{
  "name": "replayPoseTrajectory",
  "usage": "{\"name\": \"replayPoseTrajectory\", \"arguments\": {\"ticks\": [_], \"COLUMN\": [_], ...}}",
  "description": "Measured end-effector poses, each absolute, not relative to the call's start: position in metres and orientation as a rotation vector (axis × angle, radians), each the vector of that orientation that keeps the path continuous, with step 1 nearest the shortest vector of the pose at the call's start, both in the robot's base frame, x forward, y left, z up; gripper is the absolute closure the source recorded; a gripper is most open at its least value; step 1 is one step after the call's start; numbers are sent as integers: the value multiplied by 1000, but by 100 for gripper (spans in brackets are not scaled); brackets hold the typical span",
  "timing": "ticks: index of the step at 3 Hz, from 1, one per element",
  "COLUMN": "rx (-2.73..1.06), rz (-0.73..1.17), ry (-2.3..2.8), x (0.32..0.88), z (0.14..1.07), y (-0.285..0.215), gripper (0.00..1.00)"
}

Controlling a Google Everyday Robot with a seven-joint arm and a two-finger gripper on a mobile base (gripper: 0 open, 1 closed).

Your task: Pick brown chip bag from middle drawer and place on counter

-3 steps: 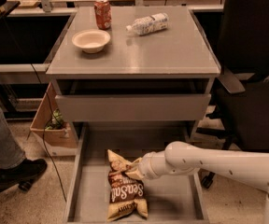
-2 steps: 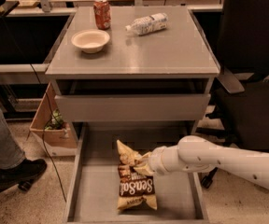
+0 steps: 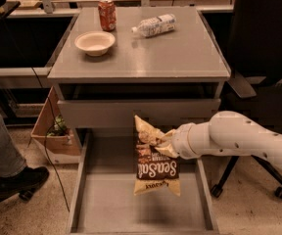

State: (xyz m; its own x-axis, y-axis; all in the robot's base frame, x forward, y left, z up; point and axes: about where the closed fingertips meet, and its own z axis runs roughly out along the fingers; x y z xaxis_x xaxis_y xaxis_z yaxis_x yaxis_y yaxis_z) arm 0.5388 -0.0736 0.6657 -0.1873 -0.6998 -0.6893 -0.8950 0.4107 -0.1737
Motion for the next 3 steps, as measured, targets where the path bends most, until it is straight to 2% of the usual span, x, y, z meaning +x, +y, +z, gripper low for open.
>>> {"name": "replayPoseTrajectory", "arguments": {"ticks": [1, 3], "rx": [-1348, -1356], "rz": [355, 208], "ry": [1958, 1918], "x": [540, 559], "z": [666, 773], "y": [-74, -96], "gripper": [100, 100]}}
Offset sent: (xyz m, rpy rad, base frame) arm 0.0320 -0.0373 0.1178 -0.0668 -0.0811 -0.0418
